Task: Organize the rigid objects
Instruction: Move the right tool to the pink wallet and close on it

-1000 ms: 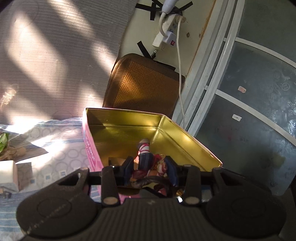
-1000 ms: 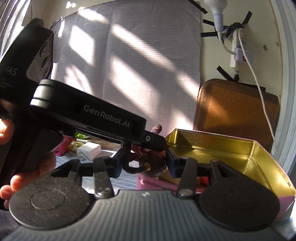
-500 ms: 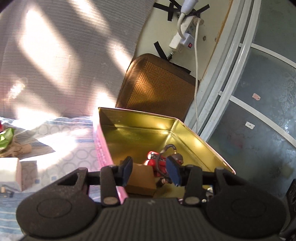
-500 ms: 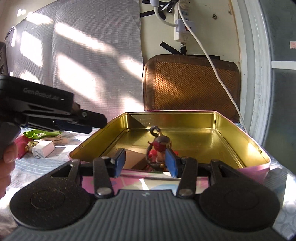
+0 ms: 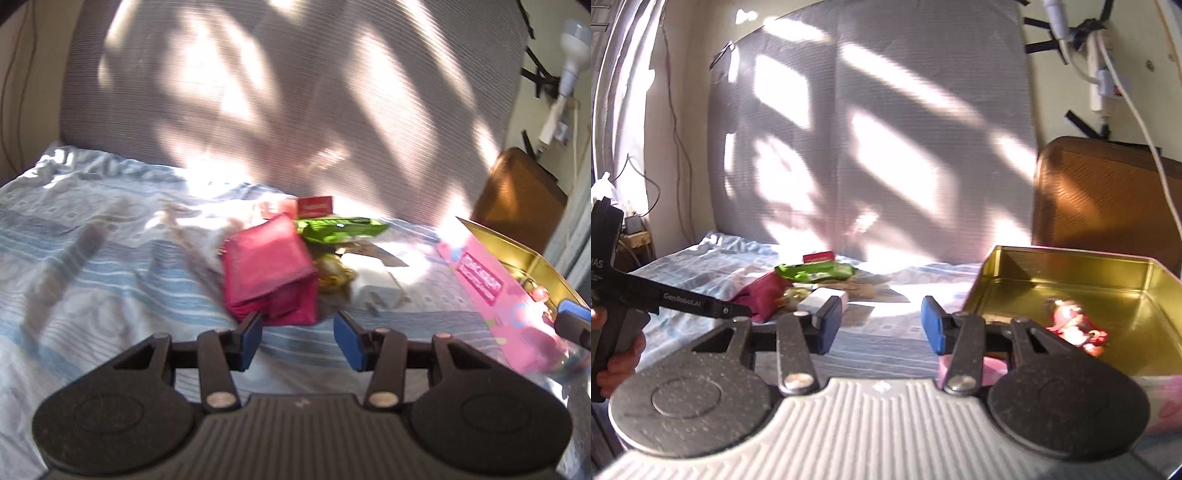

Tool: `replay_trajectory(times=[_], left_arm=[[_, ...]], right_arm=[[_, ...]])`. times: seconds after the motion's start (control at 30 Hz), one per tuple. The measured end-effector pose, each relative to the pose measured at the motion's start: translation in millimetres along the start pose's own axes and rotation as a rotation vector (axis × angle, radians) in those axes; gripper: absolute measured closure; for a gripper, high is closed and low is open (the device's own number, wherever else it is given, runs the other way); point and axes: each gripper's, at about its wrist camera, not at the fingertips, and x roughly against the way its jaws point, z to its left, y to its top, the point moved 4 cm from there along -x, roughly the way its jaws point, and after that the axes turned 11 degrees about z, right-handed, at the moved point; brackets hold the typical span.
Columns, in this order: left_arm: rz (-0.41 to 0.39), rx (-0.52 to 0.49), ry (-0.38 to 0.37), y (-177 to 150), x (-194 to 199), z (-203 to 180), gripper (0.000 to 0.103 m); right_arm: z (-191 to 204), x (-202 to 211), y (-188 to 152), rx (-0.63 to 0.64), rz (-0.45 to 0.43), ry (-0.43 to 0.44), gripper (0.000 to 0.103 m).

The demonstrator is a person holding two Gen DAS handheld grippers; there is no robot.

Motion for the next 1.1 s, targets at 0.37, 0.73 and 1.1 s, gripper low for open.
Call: replay_trajectory(times=[0.37,0.73,1.1], left_arm=[[-0.118,0.248,0.029,7.4,20.3,68.8,0.054],[-0.123,0.233,-0.013,6.6,24.0,63.4,0.050],[-0.052,0.064,-0.182,-1.8,14.0,21.0,0.044]], right_arm=[[115.8,-98.6,18.9,0.179,0.161,0.110,0.054],[125.9,-154.4,27.3,0.229,0.240,-0.013,0.097],[46.2,4.6,-39.5,0.209,0.270,0.025,0.097]])
